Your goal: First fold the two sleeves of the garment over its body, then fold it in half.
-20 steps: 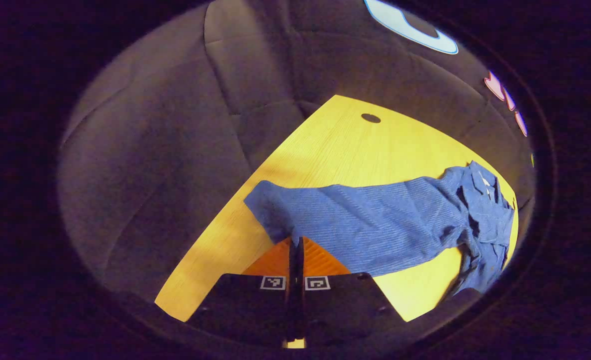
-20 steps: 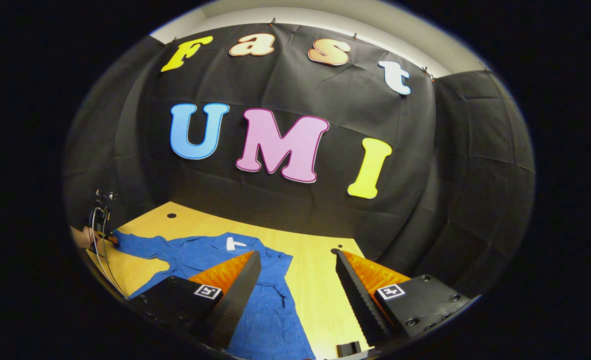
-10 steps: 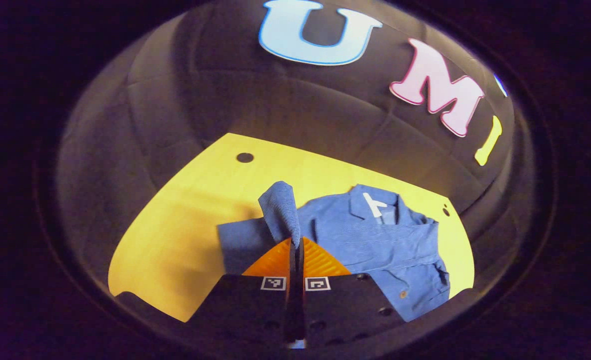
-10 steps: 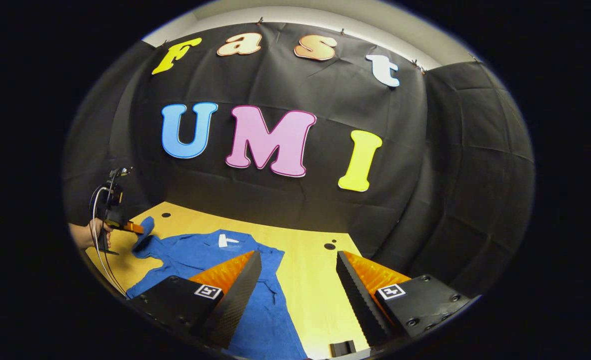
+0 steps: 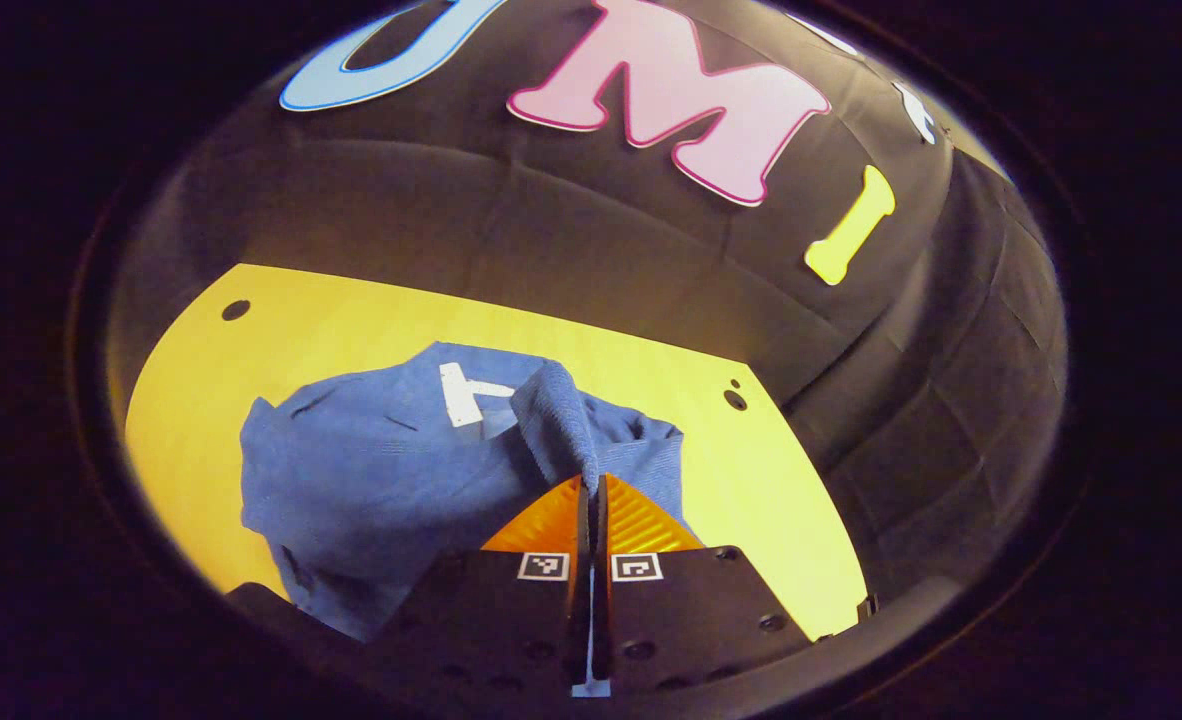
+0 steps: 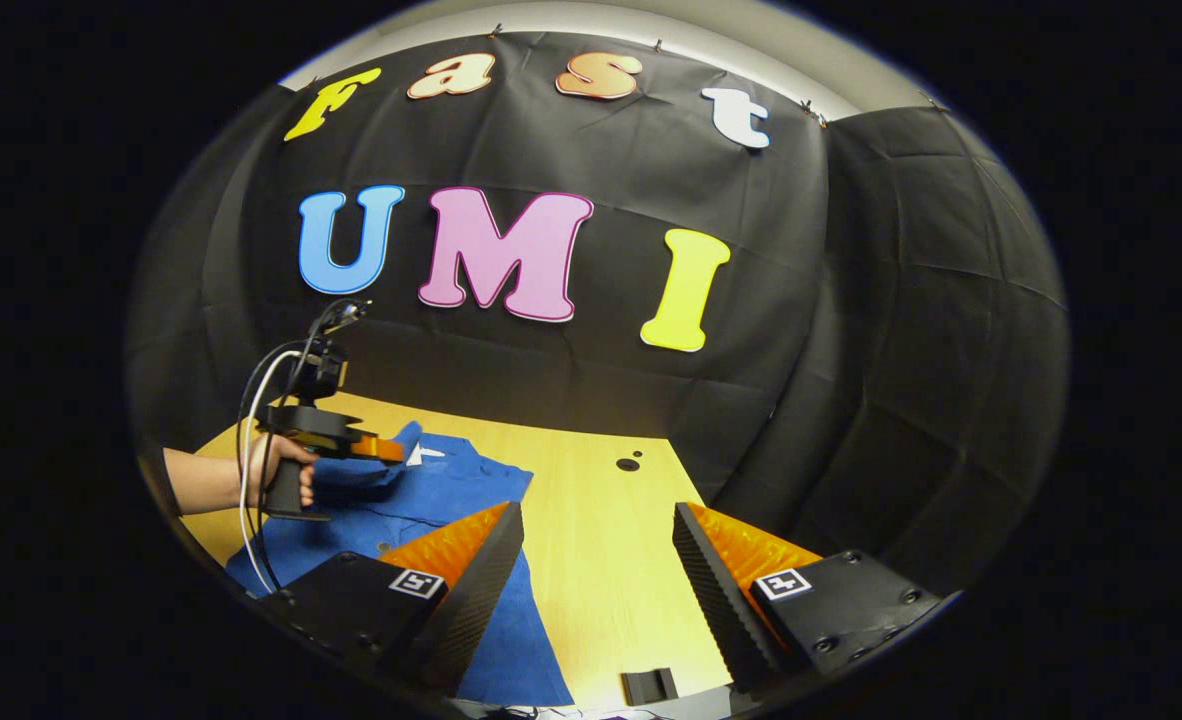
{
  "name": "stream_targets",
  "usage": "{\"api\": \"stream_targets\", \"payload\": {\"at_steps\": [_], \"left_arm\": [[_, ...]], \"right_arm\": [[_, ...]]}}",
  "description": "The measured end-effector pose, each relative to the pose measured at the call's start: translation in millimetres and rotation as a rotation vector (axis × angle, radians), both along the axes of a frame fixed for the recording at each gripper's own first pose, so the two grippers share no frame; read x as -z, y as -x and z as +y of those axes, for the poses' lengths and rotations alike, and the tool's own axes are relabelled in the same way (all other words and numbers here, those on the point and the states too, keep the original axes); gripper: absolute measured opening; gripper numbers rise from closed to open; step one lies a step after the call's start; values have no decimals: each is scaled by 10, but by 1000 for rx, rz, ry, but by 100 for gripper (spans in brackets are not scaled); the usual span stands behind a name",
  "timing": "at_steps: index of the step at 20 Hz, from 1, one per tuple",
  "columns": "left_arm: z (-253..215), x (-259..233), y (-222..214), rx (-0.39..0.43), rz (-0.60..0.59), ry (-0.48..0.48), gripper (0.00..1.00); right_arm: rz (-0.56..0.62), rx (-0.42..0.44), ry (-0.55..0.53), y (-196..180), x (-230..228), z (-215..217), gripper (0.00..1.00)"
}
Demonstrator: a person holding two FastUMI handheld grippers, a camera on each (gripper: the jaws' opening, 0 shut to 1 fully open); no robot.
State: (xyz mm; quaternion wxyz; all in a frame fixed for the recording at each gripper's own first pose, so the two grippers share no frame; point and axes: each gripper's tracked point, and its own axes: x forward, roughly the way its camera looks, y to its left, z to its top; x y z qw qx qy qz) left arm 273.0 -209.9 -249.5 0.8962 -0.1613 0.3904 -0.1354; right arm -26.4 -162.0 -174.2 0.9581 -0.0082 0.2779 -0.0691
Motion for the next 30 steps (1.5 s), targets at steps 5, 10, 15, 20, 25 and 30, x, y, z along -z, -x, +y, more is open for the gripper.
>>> {"api": "stream_targets", "payload": {"at_steps": [5, 10, 15, 20, 25, 30], "left_arm": [[-255, 98, -8, 10, -30, -65, 84], [188, -75, 465, -26, -109, -78, 84], [903, -76, 1461, -70, -47, -189, 84], [1415, 316, 2668, -102, 124, -294, 84], [1860, 932, 3595, -89, 357, -406, 84], [1953, 1144, 3917, -96, 456, -401, 85]], "right_arm": [[60, -4, -35, 95, 269, -98, 96], [169, -47, -93, 167, 759, -44, 96], [310, -79, -155, 476, 1264, 134, 97], [526, -82, -238, 936, 1854, 344, 98], [683, -59, -311, 1283, 2252, 502, 98], [794, -41, -296, 1500, 2593, 512, 99]]}}
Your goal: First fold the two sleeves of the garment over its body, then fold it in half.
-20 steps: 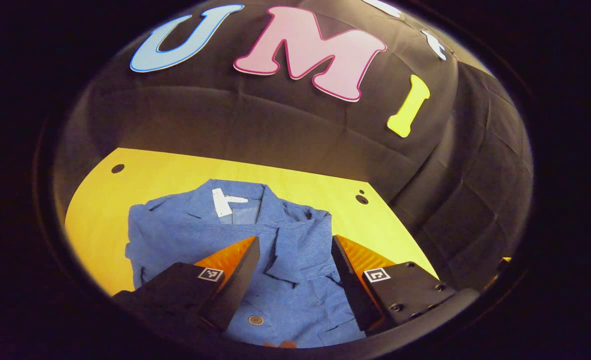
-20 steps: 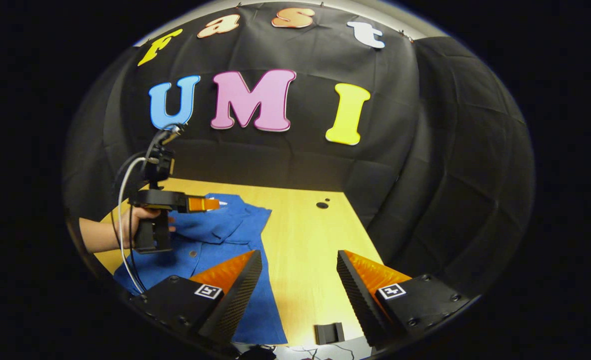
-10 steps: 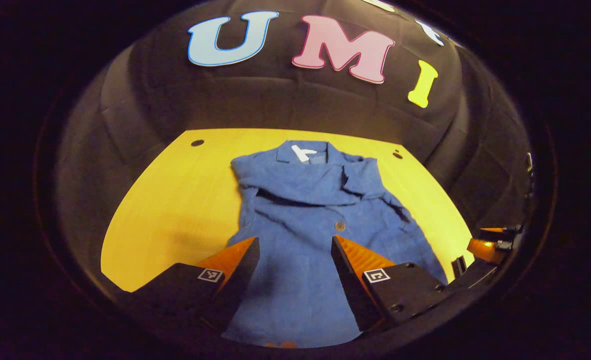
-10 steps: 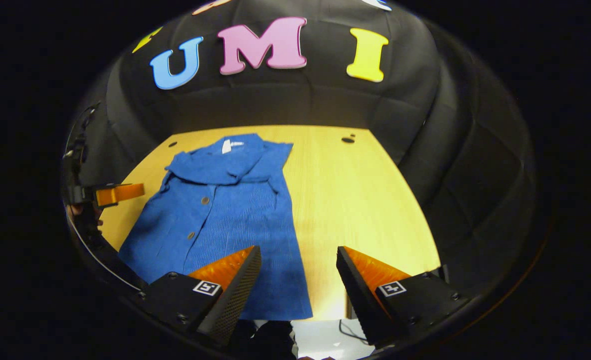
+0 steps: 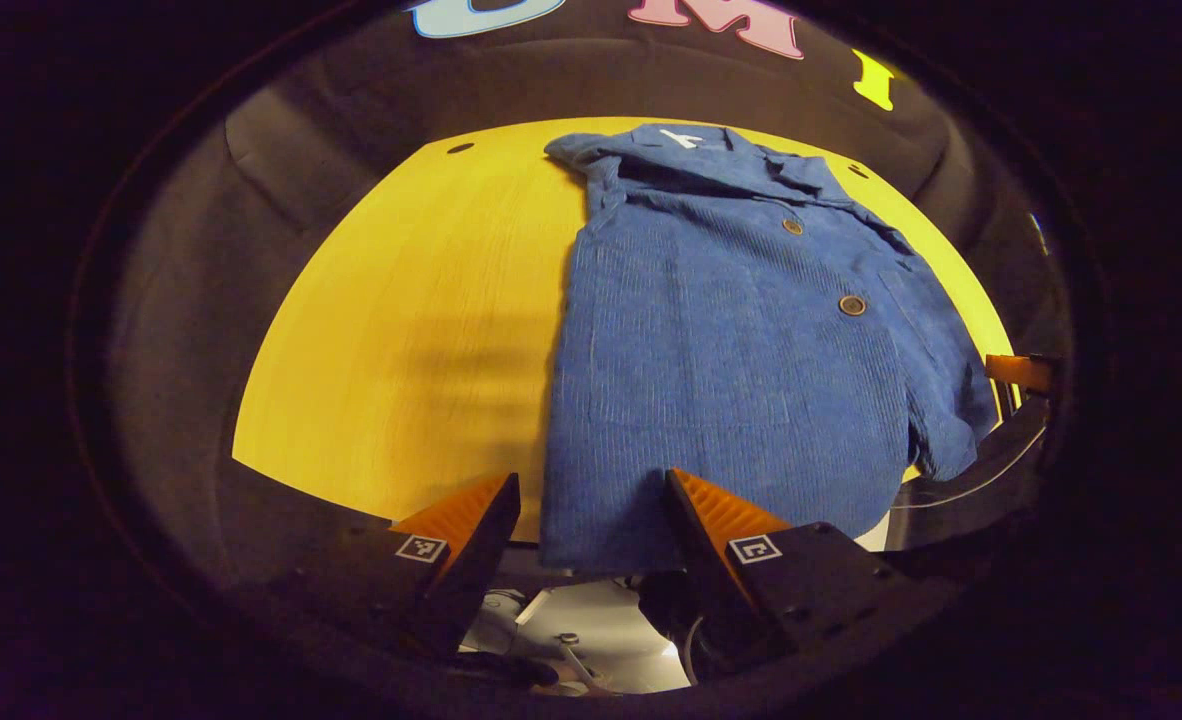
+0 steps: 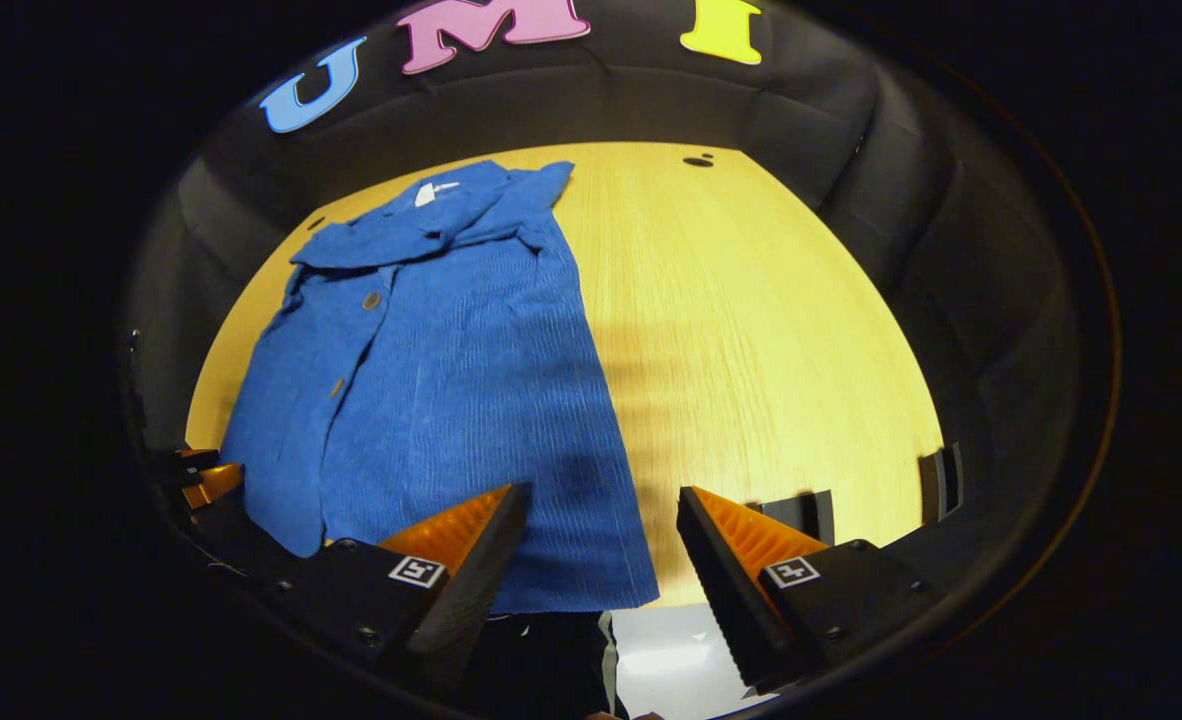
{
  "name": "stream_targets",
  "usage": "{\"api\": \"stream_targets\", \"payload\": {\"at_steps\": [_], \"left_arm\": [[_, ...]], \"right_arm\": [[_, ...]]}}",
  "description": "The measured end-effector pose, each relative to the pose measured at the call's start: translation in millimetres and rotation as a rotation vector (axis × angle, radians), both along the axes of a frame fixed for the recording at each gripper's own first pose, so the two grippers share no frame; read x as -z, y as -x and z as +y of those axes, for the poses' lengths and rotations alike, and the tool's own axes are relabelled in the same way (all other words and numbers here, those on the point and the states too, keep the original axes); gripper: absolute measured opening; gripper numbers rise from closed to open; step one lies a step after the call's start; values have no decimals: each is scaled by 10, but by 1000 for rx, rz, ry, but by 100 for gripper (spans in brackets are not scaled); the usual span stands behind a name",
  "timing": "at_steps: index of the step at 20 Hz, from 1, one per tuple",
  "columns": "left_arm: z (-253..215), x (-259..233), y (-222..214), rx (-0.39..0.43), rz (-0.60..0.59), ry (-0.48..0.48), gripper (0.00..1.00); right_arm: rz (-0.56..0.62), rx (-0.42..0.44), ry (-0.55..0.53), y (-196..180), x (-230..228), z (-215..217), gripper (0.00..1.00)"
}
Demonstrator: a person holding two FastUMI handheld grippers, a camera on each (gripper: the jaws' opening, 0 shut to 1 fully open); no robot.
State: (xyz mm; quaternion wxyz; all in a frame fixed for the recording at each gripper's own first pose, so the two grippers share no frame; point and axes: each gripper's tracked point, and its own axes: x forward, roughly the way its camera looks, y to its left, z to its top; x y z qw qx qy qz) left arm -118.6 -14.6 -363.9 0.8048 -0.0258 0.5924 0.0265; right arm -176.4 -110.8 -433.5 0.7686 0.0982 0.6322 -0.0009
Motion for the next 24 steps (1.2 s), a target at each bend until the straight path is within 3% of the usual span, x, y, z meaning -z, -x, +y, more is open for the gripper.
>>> {"api": "stream_targets", "payload": {"at_steps": [3, 7, 8, 9, 10, 11, 13, 14, 16, 20, 24], "left_arm": [[-17, -1, -48, -3, -2, 18, 84], [-144, 13, -93, 51, 13, 23, 77], [-200, -23, -94, 54, 16, 25, 63], [-251, -12, -103, 60, 16, 28, 55], [-302, -18, -127, 62, 17, 22, 39], [-336, 7, -139, 68, 23, 18, 30], [-393, -8, -120, 100, 41, 39, 24], [-388, -9, -153, 94, 33, 37, 24], [-409, -17, -167, 69, 20, 58, 4], [-522, -33, -137, 33, 16, 190, 2], [-546, -132, -168, -18, -3, 247, 2]], "right_arm": [[77, -1, 5, 85, 155, 65, 100], [61, -48, 15, 12, 193, 139, 96], [80, -44, 10, 32, 170, 175, 89], [82, -43, 5, 9, 169, 203, 70], [92, -45, -8, 4, 165, 248, 51], [93, -39, -19, -11, 171, 293, 36], [90, -55, -20, -13, 165, 319, 9], [91, -75, -29, -8, 165, 329, 7], [73, -76, -42, -9, 169, 325, 5], [74, -71, -45, -21, 151, 331, 5], [48, -66, -75, -146, -29, 474, 5]]}}
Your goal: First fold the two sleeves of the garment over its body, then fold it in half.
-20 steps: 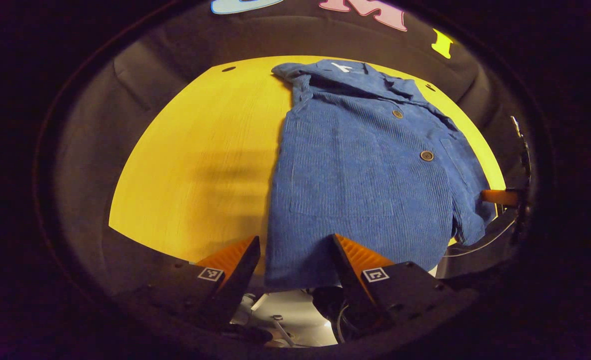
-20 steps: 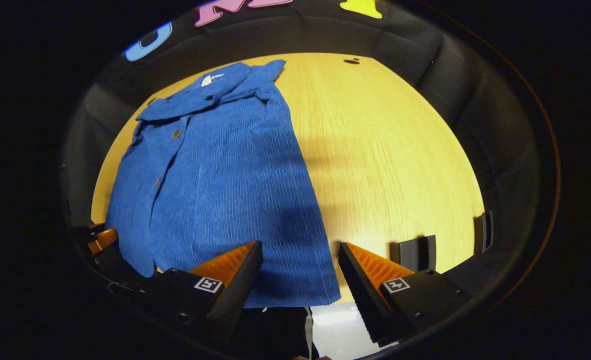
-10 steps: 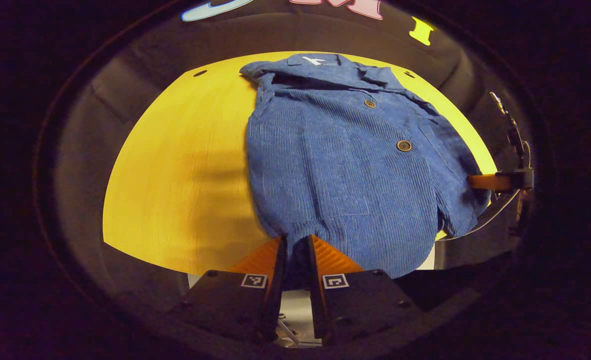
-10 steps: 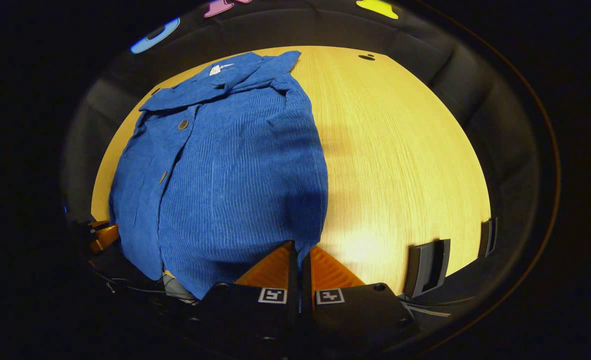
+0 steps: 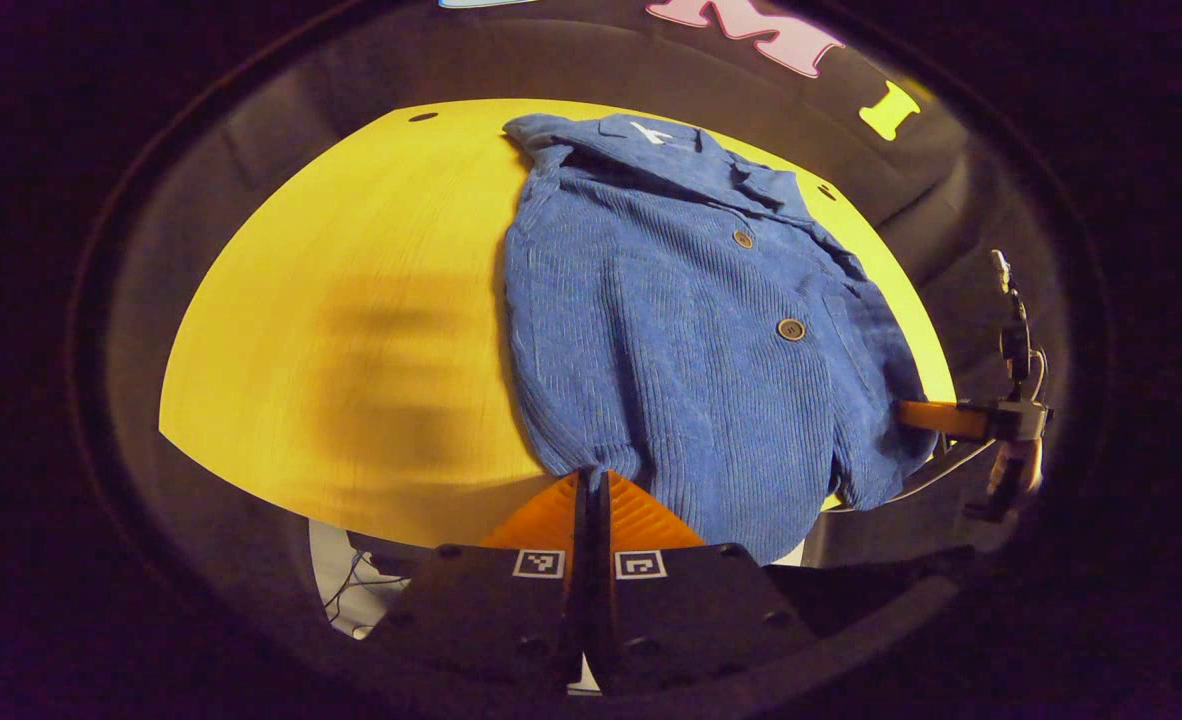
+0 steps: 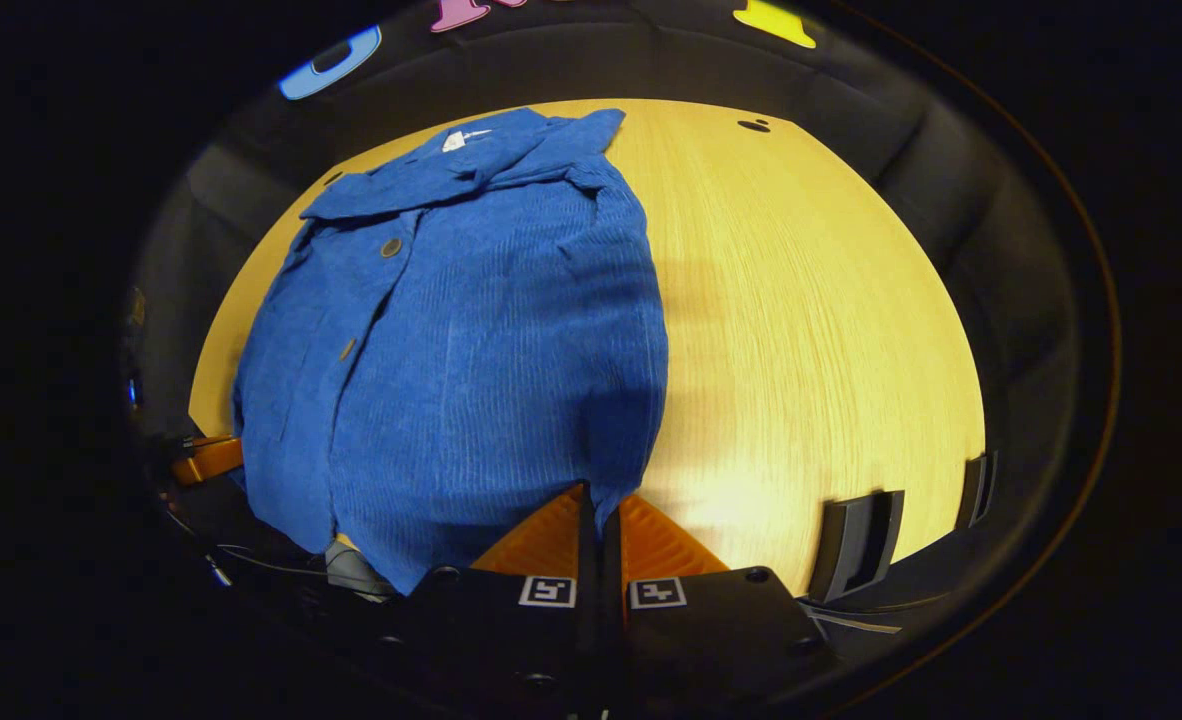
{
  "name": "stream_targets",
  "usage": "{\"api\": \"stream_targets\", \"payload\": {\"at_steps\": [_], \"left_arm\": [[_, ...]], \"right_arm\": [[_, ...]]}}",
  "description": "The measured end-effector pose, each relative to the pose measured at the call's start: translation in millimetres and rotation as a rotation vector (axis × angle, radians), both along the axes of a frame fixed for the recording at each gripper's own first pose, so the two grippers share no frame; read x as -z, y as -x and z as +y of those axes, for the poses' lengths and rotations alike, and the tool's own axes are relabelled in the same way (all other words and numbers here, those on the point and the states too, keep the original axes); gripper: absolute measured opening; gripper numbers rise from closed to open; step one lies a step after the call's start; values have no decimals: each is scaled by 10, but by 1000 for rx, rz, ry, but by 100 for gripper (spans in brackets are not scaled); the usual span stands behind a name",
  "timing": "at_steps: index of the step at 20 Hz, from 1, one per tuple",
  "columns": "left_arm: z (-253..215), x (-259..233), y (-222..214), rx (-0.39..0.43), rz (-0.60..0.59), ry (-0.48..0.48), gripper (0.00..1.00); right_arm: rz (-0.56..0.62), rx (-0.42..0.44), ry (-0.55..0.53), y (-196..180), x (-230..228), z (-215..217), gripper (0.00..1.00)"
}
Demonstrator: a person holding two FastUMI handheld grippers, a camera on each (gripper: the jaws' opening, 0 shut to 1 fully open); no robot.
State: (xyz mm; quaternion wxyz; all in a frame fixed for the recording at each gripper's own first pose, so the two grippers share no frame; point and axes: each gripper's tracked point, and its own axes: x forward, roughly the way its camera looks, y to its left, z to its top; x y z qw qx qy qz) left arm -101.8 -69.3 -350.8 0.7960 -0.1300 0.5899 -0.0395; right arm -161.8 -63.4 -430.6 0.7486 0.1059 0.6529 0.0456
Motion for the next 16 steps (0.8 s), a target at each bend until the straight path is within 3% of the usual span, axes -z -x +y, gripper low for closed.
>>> {"api": "stream_targets", "payload": {"at_steps": [7, 10, 16], "left_arm": [[-12, -719, -425, -10, -127, 75, 2], [69, -1027, -847, -25, -215, 84, 2], [281, -1618, -2093, 6, -398, 54, 2]], "right_arm": [[-99, 73, -119, -694, -558, 236, 5], [-179, 78, -138, -1216, -759, 251, 5], [-365, 50, -177, -2464, -1099, 375, 5]]}}
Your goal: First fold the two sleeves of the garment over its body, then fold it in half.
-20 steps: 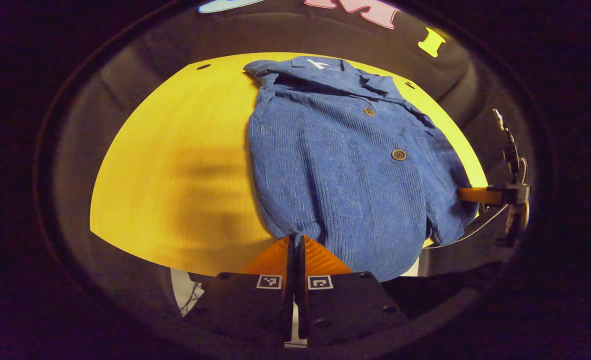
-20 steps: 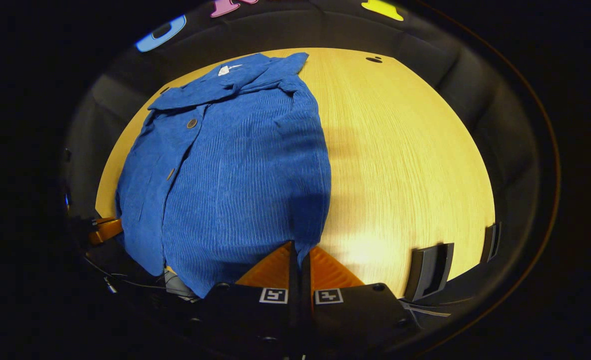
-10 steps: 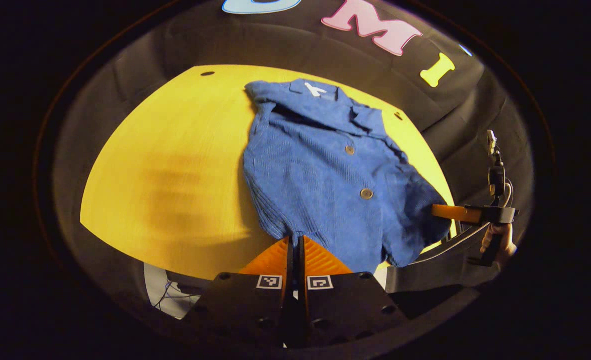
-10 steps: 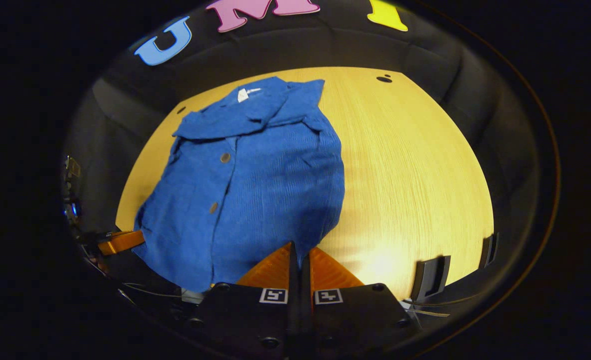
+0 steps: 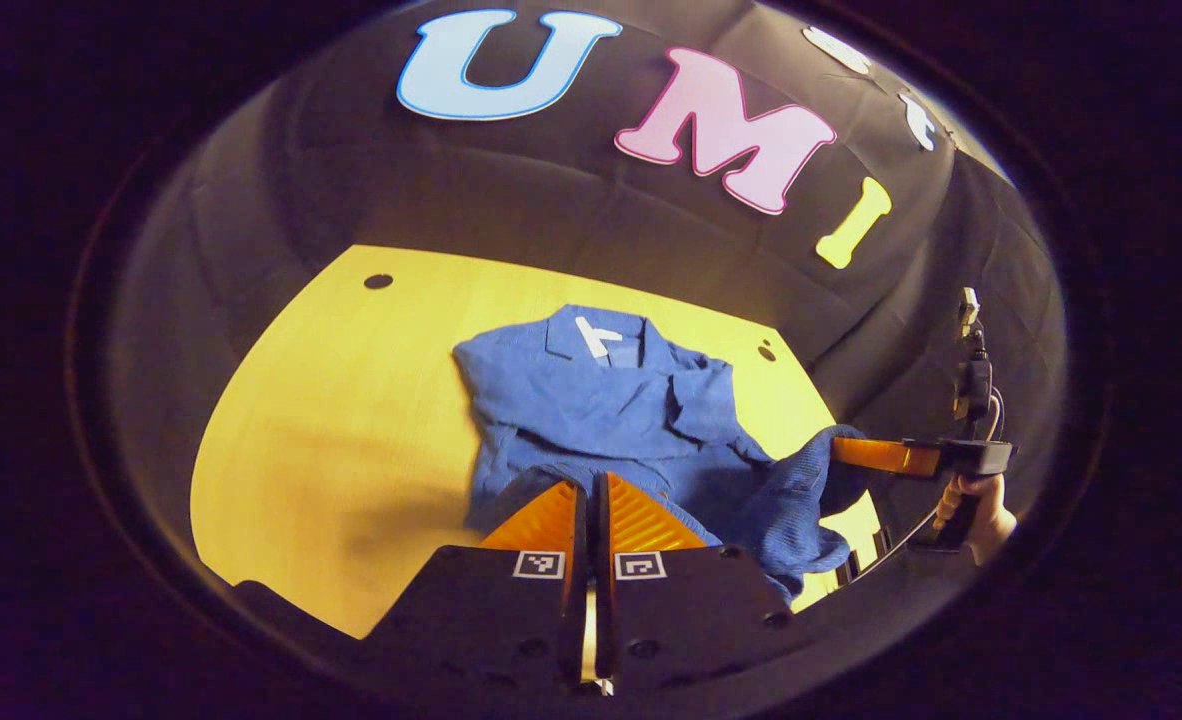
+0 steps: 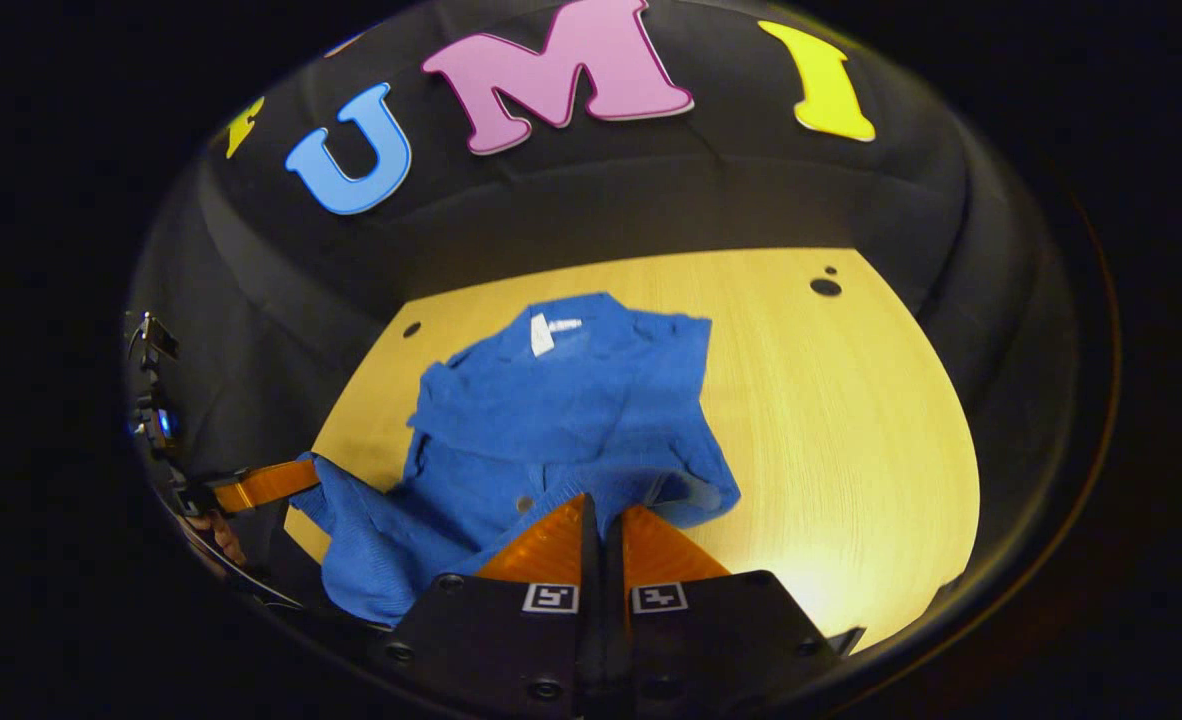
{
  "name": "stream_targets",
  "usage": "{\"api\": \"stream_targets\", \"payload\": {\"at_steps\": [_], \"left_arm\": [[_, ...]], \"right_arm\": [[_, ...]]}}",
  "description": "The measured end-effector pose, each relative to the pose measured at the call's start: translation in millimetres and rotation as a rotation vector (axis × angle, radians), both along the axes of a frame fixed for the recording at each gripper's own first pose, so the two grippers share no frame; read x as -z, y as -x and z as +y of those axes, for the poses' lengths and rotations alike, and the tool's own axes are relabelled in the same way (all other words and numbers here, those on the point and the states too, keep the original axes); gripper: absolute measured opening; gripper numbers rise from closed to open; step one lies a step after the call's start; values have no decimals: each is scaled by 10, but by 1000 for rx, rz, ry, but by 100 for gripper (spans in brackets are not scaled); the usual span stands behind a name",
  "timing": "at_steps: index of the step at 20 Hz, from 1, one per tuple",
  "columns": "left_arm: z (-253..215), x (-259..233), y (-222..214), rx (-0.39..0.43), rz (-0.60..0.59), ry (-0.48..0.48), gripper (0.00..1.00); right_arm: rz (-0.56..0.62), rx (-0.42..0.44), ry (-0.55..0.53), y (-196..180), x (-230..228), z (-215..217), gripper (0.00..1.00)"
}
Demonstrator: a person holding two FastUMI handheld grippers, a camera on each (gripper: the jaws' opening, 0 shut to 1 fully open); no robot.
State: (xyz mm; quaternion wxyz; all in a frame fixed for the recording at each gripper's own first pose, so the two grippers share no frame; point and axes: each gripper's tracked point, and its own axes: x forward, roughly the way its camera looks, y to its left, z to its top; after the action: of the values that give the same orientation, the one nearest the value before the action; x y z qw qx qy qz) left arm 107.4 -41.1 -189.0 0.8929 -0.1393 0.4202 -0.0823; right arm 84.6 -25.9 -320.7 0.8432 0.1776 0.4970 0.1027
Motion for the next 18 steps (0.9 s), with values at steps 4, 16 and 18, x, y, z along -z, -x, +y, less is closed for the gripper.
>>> {"api": "stream_targets", "payload": {"at_steps": [4, 16, 18], "left_arm": [[263, -138, -844, 2, -87, -59, 2], [767, 865, -2970, -71, -170, -198, 35], [800, 932, -2947, -97, -156, -211, 88]], "right_arm": [[-81, 5, -14, -861, 25, 47, 4], [-104, 70, 167, -2588, 1509, -175, 8], [-58, 55, 182, -2493, 1673, -171, 42]]}}
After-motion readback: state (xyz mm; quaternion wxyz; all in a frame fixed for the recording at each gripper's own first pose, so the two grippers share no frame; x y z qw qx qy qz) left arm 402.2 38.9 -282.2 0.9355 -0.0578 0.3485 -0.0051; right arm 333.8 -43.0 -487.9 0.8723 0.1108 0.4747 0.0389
